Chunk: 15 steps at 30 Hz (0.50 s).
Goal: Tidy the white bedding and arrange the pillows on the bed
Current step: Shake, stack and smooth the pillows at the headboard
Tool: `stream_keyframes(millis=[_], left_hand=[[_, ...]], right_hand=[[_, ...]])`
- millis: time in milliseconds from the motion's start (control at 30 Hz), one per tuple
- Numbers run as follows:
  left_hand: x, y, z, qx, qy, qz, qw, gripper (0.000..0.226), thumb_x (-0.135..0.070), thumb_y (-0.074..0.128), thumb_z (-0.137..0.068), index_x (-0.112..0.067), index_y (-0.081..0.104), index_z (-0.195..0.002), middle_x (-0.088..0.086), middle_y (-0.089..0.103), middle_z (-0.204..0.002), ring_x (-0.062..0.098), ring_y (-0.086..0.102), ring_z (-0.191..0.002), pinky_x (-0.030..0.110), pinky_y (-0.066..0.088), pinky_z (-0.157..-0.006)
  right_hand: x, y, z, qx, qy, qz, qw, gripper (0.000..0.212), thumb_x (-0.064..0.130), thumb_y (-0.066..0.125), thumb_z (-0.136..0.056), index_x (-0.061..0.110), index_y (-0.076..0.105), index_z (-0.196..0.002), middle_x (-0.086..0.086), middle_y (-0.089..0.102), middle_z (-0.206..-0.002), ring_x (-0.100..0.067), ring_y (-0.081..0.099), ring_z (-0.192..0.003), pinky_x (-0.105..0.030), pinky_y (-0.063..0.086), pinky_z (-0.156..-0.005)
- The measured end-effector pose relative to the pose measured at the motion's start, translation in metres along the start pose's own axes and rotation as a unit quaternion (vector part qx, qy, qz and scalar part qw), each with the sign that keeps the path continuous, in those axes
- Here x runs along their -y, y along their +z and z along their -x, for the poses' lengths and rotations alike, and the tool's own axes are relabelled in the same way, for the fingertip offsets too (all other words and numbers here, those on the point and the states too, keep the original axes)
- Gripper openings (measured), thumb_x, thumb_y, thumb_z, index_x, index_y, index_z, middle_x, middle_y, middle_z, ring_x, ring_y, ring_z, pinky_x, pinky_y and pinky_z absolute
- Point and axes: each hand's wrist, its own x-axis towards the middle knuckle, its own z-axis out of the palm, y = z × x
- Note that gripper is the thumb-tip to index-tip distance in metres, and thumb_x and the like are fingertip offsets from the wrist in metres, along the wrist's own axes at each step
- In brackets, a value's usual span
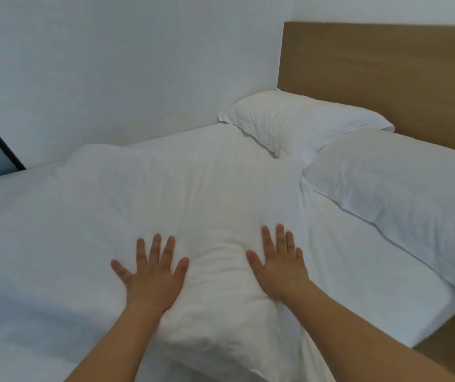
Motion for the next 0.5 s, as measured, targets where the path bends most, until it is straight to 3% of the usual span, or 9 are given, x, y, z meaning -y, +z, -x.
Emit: stream_keyframes(millis=[100,267,500], left_hand=[[-0.031,-0.031,0.028,-0.015,-0.009,0.041,0.999,0.068,-0.069,0.004,-0.091,-0.040,-0.009,-0.152,-0.011,-0.012,-0.162,0.026,-0.014,-0.148,0.073,-0.007,-0.107],[-0.126,-0.084,0.111,-0.066,0.074,0.012,0.995,0.066,-0.067,0.007,-0.093,-0.042,-0.011,-0.151,-0.010,-0.013,-0.162,0.024,-0.012,-0.149,0.071,-0.008,-0.108],[-0.273,-0.140,0.160,-0.195,0.195,-0.038,0.960,0.071,-0.067,0.018,-0.093,-0.040,-0.016,-0.150,-0.005,-0.020,-0.161,0.026,-0.020,-0.147,0.072,-0.010,-0.107]], right_hand=[[-0.026,-0.036,0.019,-0.019,-0.045,-0.002,0.999,0.072,0.062,0.016,-0.097,0.027,-0.011,-0.154,-0.001,-0.018,-0.161,-0.023,-0.011,-0.149,-0.047,-0.003,-0.120],[-0.101,-0.112,0.104,-0.067,-0.066,0.010,0.996,0.074,0.052,0.032,-0.098,0.025,-0.008,-0.155,-0.002,-0.014,-0.162,-0.023,-0.008,-0.149,-0.047,-0.003,-0.120],[-0.241,-0.193,0.154,-0.143,0.046,0.086,0.985,0.081,0.045,0.039,-0.095,0.025,-0.012,-0.154,-0.003,-0.014,-0.162,-0.029,-0.009,-0.149,-0.054,-0.004,-0.117]])
